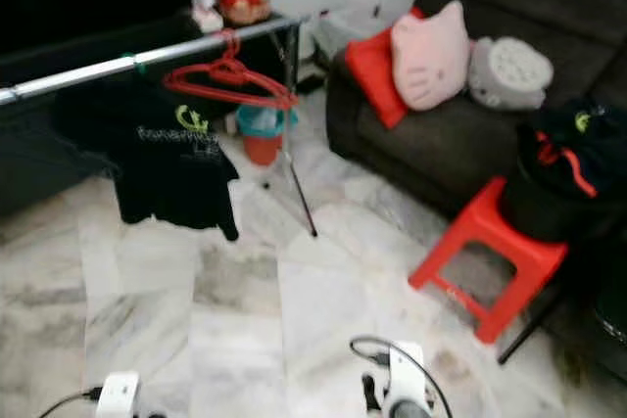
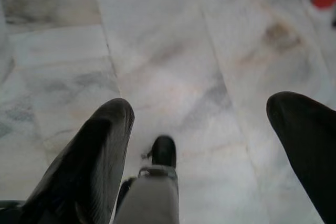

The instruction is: Hang hanger

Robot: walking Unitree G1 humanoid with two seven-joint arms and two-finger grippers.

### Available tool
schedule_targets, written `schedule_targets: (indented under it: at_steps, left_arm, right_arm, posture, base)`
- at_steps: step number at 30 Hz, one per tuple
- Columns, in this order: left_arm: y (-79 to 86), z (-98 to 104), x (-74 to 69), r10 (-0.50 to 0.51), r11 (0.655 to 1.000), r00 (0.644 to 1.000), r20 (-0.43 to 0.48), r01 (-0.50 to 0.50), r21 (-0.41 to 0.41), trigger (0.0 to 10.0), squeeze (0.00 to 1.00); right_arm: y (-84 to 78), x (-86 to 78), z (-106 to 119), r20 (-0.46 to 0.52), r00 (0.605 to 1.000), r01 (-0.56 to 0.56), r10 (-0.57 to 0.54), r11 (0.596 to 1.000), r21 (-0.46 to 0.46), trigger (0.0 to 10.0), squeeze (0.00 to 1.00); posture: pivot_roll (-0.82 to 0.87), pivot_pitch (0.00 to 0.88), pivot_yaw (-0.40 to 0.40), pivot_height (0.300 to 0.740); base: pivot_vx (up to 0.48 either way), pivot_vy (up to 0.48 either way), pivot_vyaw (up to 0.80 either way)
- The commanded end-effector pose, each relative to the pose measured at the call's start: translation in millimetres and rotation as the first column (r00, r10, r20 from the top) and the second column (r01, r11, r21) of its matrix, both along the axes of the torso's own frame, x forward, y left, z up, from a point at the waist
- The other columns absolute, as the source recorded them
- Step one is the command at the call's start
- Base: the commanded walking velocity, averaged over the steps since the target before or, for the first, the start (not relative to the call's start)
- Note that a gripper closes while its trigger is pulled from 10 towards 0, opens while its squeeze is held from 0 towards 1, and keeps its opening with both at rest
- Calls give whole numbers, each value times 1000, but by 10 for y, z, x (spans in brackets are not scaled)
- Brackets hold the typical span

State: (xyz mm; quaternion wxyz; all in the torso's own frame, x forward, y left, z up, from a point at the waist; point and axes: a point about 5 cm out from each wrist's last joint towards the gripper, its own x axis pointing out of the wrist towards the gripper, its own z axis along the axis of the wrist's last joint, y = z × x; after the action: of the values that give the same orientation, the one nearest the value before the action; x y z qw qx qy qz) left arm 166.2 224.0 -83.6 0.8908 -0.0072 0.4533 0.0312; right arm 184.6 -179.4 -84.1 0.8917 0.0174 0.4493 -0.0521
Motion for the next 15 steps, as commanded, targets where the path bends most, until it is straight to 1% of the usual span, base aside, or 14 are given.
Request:
schedule_targets:
  at_steps: [1,5,7,9,10,12,15]
  left_arm:
    - [-59,-3,29,-5,1000,1000,-4,5,-18,10000,0]
    - [-120,-10,48,-11,1000,1000,-9,11,-21,10000,0]
    - [-178,-11,75,-19,1000,1000,-12,18,-21,10000,0]
    - [-273,-8,126,-40,999,999,-15,40,-20,10000,0]
    - [-273,-8,126,-40,999,999,-15,40,-20,10000,0]
    - [-407,11,212,-52,998,999,-10,52,-28,10000,0]
    - [-491,39,291,-64,998,998,-1,64,-29,10000,0]
  right_arm:
    - [-61,-12,0,-6,1000,9,-9,1000,-15,10000,0]
    - [-62,-13,0,-6,1000,10,-10,1000,-15,10000,0]
    - [-61,-13,0,-6,1000,9,-9,1000,-15,10000,0]
    - [-60,-13,0,-5,1000,9,-9,1000,-14,10000,0]
    - [-60,-13,0,-5,1000,9,-9,1000,-14,10000,0]
    - [-60,-14,0,-5,1000,10,-10,1000,-14,10000,0]
    - [-60,-12,0,-5,1000,9,-9,1000,-14,10000,0]
  posture:
    - [104,0,-16,740]
    - [105,0,-17,740]
    - [106,0,-16,740]
    - [106,0,-16,740]
    - [106,0,-16,740]
    - [104,0,-15,740]
    - [105,0,-14,740]
  base:
    - [0,0,-719]
    - [0,0,-722]
    - [0,0,-722]
    - [0,0,-719]
    - [0,0,-719]
    - [0,0,-719]
    - [0,0,-719]
